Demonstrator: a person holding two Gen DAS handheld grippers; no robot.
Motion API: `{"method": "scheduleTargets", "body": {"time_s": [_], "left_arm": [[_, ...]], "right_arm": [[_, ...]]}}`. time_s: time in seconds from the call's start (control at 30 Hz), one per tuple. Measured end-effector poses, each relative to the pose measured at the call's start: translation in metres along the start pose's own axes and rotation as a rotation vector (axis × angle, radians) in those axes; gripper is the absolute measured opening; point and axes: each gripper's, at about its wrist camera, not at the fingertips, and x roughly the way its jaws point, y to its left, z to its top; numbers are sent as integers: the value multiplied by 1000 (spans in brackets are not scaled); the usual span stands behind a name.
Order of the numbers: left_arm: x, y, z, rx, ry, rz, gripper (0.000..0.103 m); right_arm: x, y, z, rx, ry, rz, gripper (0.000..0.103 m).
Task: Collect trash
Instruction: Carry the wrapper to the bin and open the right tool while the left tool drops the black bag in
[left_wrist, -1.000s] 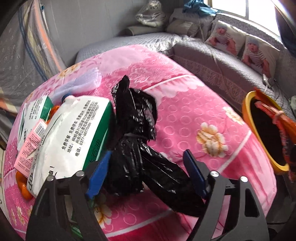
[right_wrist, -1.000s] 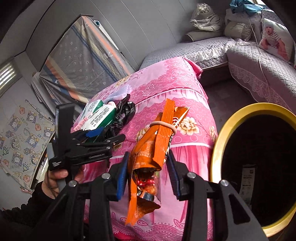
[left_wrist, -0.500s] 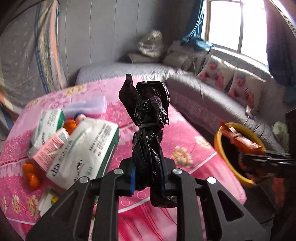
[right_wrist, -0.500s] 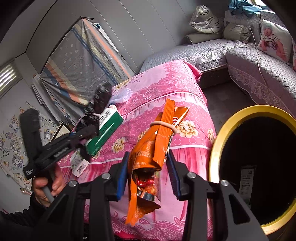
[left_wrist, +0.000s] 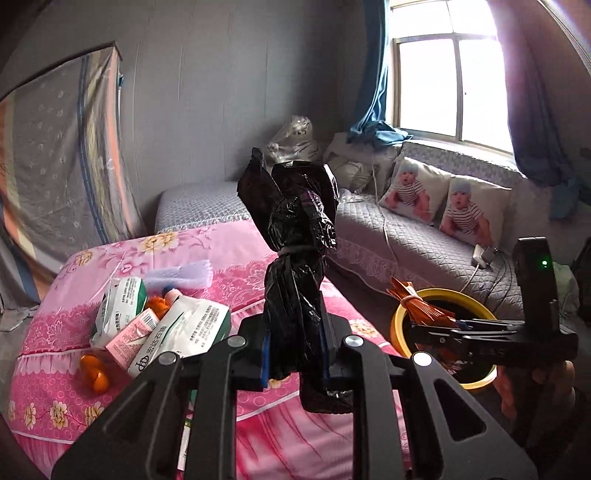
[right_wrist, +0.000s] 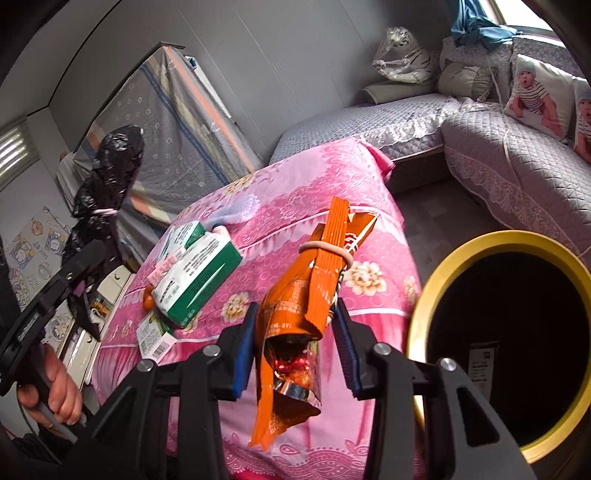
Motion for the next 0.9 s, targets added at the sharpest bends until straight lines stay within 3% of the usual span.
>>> {"method": "scheduleTargets", "body": {"time_s": [0.53, 0.9], "left_arm": [[15, -44, 10, 81, -6, -110, 18], [86, -89, 10, 122, 80, -245, 18]], "right_arm": [[-20, -85, -2, 169, -69, -190, 37], [-25, -134, -15, 261, -55, -274, 37]]}}
